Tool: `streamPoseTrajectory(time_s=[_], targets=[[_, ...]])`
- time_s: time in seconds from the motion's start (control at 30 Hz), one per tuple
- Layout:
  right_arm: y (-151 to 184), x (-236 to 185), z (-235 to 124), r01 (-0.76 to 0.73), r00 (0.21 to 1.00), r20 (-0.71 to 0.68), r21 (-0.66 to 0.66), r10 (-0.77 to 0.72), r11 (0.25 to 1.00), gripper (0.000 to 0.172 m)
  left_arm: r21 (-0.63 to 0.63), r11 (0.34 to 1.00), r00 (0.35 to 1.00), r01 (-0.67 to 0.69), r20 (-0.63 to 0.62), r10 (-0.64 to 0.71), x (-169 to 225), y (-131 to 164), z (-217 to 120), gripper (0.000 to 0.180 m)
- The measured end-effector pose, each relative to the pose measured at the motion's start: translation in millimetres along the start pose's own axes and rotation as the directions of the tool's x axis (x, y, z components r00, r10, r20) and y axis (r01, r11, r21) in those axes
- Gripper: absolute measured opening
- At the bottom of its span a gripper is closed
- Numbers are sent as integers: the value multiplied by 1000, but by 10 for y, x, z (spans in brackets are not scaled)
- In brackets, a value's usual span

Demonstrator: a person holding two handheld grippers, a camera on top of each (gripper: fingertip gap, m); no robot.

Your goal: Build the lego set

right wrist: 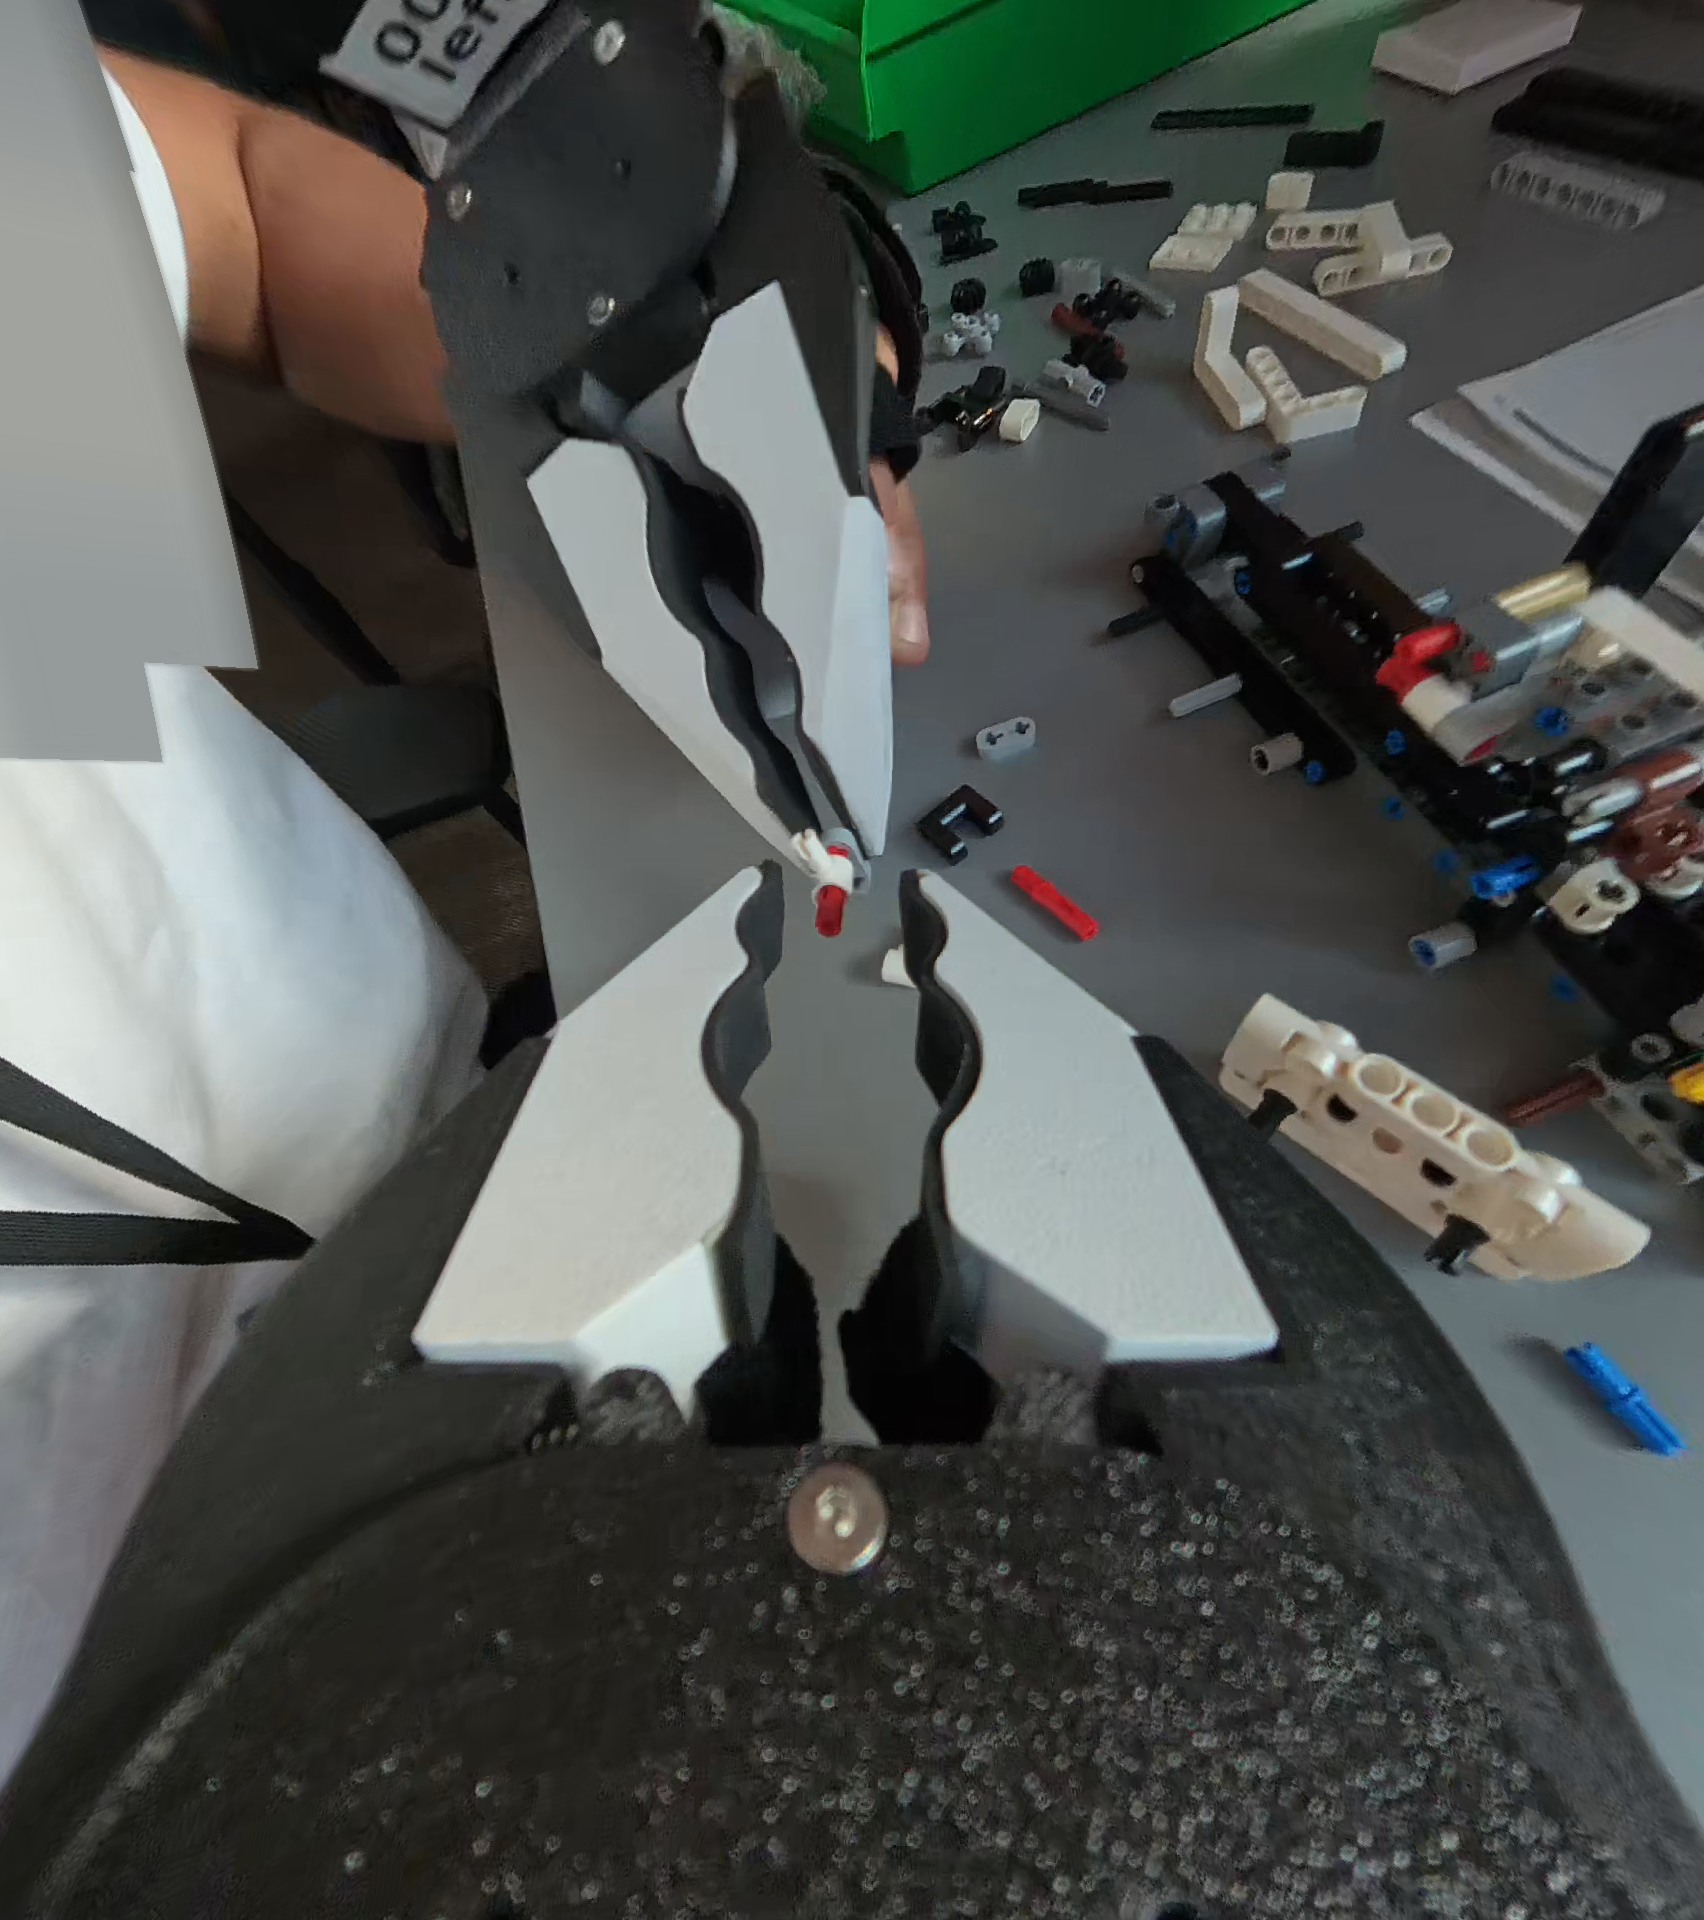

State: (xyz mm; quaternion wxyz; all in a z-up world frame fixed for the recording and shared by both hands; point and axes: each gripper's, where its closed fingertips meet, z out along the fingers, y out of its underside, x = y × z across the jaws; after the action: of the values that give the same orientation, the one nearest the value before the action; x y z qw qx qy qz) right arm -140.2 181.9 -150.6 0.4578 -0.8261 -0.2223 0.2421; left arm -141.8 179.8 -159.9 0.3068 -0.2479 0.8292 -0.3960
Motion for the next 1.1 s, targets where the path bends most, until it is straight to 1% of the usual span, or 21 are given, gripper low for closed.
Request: streamPoseTrajectory(time_s=[0.03,0.1,0.17,0.2,0.3,0.4,0.5,0.67,0.77,0.8,0.83,0.93,1.1], targets=[[-10,-9,5,59,998,-19,-11,-59,998,21,13,999,999,41,-15,-41,-17,-16,-14,4],[-40,-5,14,125,991,-50,-27,-127,992,20,30,996,996,84,-44,-83,-19,-38,-35,4],[-73,-18,17,149,988,-45,-17,-149,989,8,32,996,995,87,-50,-85,-12,-43,-39,4],[-77,-24,20,153,987,-37,-15,-154,988,6,30,996,995,85,-48,-84,-12,-40,-37,4],[-50,-29,28,150,988,-27,-21,-150,988,6,22,995,994,93,-61,-92,-1,-28,-36,4],[-40,-55,37,163,987,-7,6,-163,987,6,19,995,992,98,-85,-96,24,-28,-37,3],[-44,-83,28,143,989,31,29,-143,989,5,26,995,992,93,-90,-90,47,-51,-35,3],[25,-92,40,114,992,61,-14,-113,993,5,-5,997,994,72,-85,-72,73,-18,3,3],[1,-75,-7,87,995,57,6,-87,996,7,19,994,991,107,-87,-105,36,-48,-12,4],[17,-85,-16,95,994,59,-7,-94,995,11,25,993,990,115,-90,-113,30,-55,-20,4],[27,-79,-19,105,993,48,-19,-104,994,11,24,993,989,118,-90,-115,28,-53,-22,4],[18,-68,-12,127,992,25,-18,-127,992,6,15,994,990,110,-89,-108,36,-41,-13,4],[61,-69,10,149,989,25,-25,-149,988,5,3,995,991,100,-88,-99,43,-24,-9,3]])
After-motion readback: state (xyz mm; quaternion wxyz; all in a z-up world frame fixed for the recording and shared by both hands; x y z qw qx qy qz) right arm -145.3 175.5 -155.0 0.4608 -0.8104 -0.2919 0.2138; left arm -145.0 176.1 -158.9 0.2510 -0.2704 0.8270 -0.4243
